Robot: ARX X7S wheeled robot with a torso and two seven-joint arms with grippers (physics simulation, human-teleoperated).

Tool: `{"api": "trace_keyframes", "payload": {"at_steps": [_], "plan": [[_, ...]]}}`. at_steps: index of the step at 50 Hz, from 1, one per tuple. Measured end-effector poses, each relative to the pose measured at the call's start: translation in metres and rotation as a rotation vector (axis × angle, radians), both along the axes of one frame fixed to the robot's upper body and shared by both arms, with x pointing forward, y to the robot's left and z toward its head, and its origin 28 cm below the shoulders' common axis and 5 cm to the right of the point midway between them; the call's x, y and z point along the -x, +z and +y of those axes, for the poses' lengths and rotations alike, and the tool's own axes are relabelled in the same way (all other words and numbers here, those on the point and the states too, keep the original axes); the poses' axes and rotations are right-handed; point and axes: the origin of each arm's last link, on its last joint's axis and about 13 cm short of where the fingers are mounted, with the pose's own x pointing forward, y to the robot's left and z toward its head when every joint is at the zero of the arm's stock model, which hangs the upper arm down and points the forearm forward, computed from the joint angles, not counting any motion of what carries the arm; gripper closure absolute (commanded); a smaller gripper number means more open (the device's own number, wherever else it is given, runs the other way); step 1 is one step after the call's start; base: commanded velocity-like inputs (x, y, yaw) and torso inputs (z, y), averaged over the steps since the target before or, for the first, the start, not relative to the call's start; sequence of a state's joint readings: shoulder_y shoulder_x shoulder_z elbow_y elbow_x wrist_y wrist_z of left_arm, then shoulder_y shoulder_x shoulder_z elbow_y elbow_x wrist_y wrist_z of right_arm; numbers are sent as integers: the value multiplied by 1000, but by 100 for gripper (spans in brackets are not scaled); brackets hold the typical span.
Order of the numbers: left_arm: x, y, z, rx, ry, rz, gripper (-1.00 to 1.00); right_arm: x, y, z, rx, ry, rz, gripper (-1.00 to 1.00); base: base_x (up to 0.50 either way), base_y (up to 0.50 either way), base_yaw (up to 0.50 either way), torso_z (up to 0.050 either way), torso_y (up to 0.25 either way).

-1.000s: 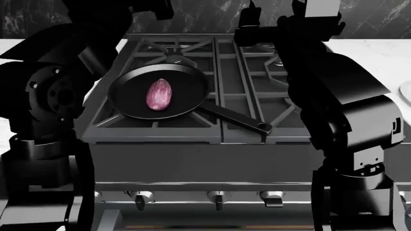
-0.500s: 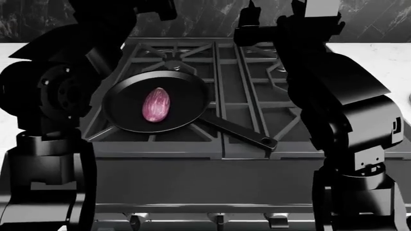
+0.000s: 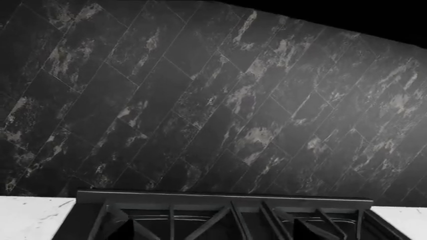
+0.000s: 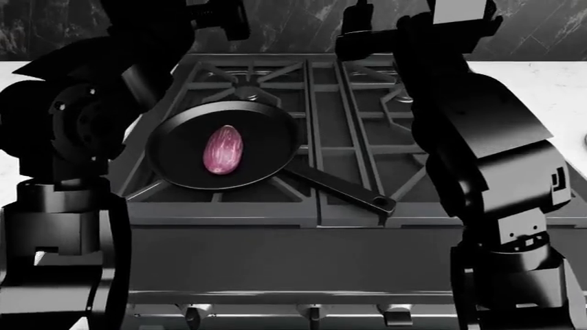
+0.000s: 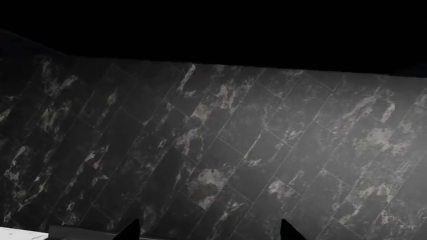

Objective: Pick the eggplant from the pan and place it on the plate.

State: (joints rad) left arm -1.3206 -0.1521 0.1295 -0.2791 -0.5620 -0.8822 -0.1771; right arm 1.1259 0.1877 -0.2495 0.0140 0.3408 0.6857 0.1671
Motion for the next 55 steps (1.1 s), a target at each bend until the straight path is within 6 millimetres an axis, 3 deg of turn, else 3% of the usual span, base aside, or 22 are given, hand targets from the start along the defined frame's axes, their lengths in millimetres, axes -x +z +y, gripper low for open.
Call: {"api": "trace_keyframes", "payload": {"at_steps": [16, 34, 55], "plan": [[-30, 4, 8, 95, 26, 305, -100, -4, -6, -3, -23, -16, 31, -100, 0, 0, 0, 0, 0], [-23, 25, -1, 124, -95, 632, -100, -6, -11, -6, -56, -40, 54, -100, 0, 0, 0, 0, 0], [-12, 23, -12, -63, -127, 833, -100, -7, -17, -8, -74, -53, 79, -100, 0, 0, 0, 0, 0]]}}
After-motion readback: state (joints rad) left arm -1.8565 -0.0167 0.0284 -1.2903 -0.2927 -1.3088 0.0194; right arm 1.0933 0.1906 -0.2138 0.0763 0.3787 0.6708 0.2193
